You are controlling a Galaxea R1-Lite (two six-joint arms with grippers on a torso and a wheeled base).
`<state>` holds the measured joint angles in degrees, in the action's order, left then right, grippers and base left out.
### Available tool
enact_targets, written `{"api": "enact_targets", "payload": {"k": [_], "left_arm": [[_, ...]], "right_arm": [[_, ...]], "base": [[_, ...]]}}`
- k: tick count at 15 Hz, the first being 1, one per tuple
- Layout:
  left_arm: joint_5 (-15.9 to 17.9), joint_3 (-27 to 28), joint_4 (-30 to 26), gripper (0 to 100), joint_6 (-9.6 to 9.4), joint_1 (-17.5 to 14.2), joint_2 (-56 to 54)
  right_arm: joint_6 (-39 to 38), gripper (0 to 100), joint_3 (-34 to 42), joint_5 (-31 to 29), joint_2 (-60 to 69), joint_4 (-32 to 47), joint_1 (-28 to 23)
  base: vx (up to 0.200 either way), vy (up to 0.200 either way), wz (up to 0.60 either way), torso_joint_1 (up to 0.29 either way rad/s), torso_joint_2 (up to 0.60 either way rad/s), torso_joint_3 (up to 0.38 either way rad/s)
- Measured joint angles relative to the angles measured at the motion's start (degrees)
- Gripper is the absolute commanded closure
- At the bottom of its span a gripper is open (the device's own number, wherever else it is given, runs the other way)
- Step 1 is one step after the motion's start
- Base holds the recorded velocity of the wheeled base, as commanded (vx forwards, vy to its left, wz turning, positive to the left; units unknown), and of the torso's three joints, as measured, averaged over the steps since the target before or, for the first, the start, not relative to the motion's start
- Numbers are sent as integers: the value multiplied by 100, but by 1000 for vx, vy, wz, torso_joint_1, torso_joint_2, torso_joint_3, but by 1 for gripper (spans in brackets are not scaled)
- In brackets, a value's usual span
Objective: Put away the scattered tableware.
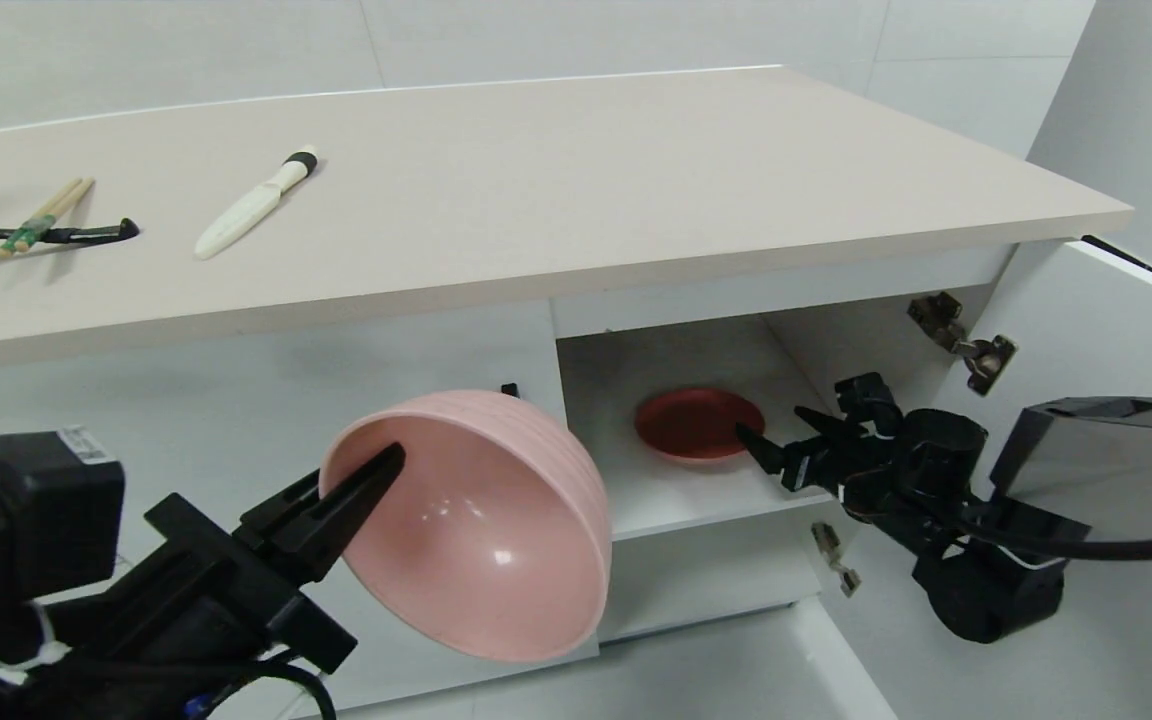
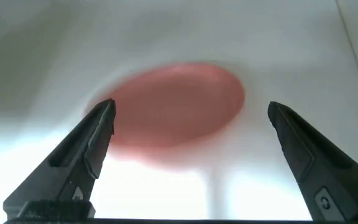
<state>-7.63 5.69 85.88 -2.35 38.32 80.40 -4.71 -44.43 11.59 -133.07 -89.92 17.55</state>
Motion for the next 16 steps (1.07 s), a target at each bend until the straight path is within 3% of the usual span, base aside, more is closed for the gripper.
{"api": "enact_targets", "payload": {"k": [3, 5, 8, 10, 16], "left_arm": [[0, 213, 182, 100, -319, 0, 414], [-6, 306, 371, 100, -427, 46, 712], [-20, 325, 400, 100, -489, 501, 1139], [-93, 382, 402, 100, -528, 835, 1495], [-547, 1134, 406, 100, -621, 1276, 2608]], "right_arm": [[290, 0, 1641, -10, 1213, -2, 63], [364, 0, 2471, -13, 1915, 0, 90], [397, 0, 3418, -11, 2866, -2, 154], [400, 0, 3805, -11, 3333, -2, 165], [400, 0, 4047, -13, 3738, -2, 157]], "base": [[0, 0, 0, 0, 0, 0], [0, 0, 0, 0, 0, 0], [0, 0, 0, 0, 0, 0], [0, 0, 0, 0, 0, 0], [0, 0, 0, 0, 0, 0]]}}
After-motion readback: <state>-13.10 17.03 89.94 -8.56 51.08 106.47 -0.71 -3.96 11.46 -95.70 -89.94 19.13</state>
